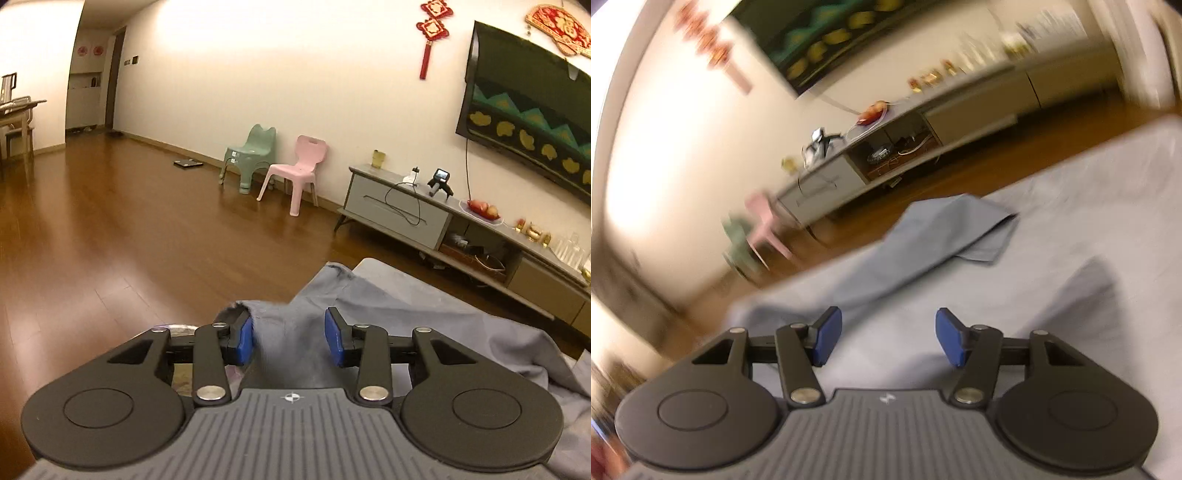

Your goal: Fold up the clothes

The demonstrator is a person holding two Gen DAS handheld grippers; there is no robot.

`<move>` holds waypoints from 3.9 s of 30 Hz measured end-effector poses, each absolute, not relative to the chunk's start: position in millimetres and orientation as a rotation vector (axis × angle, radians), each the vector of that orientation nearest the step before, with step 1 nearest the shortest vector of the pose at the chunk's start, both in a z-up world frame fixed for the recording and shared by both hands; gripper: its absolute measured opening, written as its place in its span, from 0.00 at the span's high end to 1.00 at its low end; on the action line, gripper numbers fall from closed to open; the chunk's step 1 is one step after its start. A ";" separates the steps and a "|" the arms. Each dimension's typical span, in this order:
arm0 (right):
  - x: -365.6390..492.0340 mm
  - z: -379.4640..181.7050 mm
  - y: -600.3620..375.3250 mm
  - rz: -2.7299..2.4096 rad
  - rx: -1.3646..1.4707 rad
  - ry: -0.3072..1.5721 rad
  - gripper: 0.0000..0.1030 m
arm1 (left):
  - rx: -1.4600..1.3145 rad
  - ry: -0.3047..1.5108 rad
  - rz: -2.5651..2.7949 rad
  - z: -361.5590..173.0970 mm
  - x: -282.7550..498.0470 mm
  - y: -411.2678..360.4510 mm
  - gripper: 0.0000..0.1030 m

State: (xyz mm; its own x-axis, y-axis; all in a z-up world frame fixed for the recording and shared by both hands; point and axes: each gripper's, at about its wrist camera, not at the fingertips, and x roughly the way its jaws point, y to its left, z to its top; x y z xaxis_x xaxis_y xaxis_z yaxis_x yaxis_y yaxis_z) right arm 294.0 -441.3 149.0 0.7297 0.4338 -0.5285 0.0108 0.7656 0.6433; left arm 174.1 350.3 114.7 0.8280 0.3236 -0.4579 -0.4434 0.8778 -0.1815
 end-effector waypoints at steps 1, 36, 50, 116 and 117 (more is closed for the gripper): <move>312.0 142.6 -438.0 0.253 0.713 0.730 0.44 | -0.286 0.425 0.418 115.4 177.4 348.4 0.60; 350.5 116.7 -406.7 -0.244 0.223 0.698 0.47 | 0.042 0.503 0.369 85.2 243.0 287.8 0.60; 373.7 50.1 -332.9 -0.203 -0.046 0.858 0.26 | 0.198 0.568 0.233 57.6 266.4 230.6 0.58; 288.0 52.3 -522.9 -0.481 0.247 0.767 0.29 | -0.175 0.604 0.415 96.1 225.2 319.0 0.35; 277.4 59.4 -515.7 -0.444 0.258 0.732 0.27 | -0.197 0.600 0.440 96.5 220.9 329.2 0.32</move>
